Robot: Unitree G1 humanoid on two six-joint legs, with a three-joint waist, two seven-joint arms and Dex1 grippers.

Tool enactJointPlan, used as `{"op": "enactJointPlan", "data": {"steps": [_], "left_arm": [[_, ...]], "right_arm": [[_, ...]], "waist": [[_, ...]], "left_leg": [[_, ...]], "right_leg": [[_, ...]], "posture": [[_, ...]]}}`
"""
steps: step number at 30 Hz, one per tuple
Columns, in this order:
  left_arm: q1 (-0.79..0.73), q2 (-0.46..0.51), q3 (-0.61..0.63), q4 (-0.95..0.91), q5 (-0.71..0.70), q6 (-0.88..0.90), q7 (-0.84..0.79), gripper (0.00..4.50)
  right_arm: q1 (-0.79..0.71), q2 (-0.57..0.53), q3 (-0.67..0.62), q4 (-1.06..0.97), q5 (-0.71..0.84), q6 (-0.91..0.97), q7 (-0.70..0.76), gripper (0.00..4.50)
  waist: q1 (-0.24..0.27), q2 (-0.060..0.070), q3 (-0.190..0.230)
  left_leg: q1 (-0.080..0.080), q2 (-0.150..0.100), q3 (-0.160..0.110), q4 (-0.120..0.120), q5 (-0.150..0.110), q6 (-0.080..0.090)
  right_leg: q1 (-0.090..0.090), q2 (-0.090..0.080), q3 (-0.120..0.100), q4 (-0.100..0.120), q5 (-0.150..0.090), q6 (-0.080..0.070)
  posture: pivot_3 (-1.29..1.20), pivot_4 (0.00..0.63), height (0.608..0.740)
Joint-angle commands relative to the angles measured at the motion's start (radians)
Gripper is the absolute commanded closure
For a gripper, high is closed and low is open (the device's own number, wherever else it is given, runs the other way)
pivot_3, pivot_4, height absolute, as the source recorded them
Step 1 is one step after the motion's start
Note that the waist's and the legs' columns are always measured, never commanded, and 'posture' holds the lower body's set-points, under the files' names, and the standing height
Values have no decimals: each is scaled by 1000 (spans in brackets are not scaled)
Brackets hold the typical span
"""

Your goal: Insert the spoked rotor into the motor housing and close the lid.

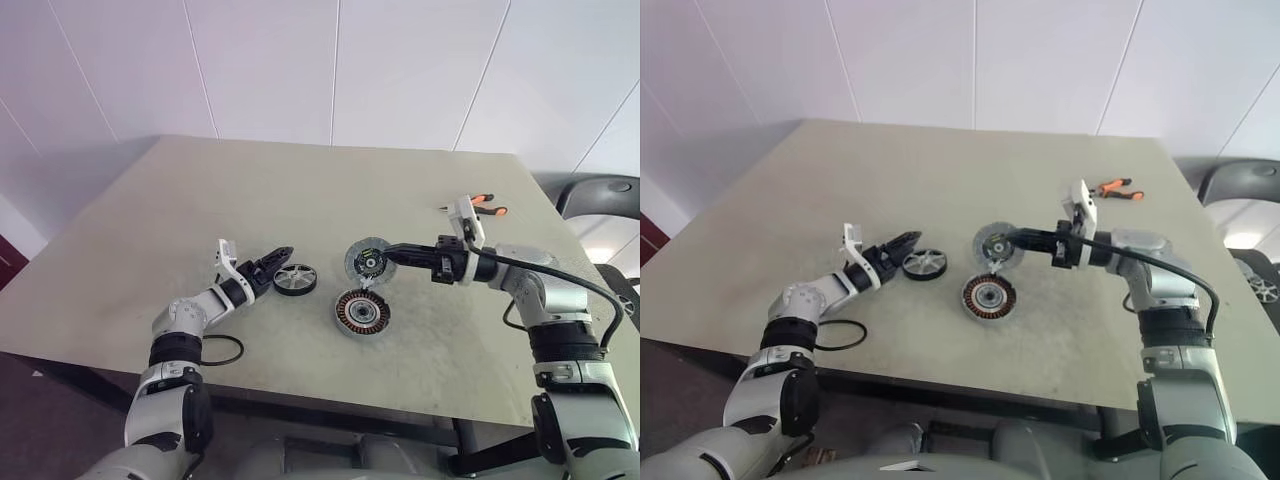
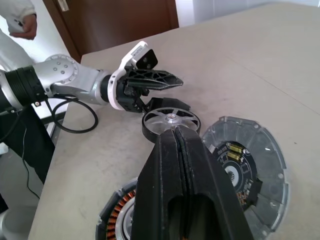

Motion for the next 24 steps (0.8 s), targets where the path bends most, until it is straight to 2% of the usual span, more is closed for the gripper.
{"op": "enactJointPlan", "data": {"steps": [1, 11, 18, 21, 24], "left_arm": [[34, -17, -55, -48, 6, 71, -33, 112], [168, -109, -139, -392, -56, 201, -24, 112], [142, -105, -99, -408, -71, 193, 24, 112], [133, -102, -86, -385, -75, 197, 42, 699], [127, -99, -79, -363, -74, 194, 47, 1739]], "right_arm": [[-15, 9, 2, -71, 29, 23, -29, 4473], [2, 27, 20, -204, 72, 110, -119, 4473], [4, 30, 26, -233, 89, 128, -152, 4473], [4, 29, 27, -233, 90, 128, -160, 4500], [4, 26, 29, -232, 93, 126, -164, 4500]], "waist": [[0, 0, 0], [22, 0, 0], [23, 0, 0], [24, 0, 0], [24, 0, 0]], "left_leg": [[0, 0, 0, 0, 0, 0], [-3, -2, 0, 0, 0, 0], [-4, -2, 0, 0, 0, 0], [-4, -2, 0, 0, 0, 0], [-5, -2, 0, -1, 0, 0]], "right_leg": [[0, 0, 0, 0, 0, 0], [-2, -4, 0, -2, 1, -2], [-3, -3, 0, -2, -1, 1], [-4, -3, 0, -2, -1, 1], [-4, -3, 0, -2, -1, 1]], "posture": [[0, 0, 740], [0, 0, 740], [0, 0, 740], [0, 0, 740], [0, 0, 740]]}}
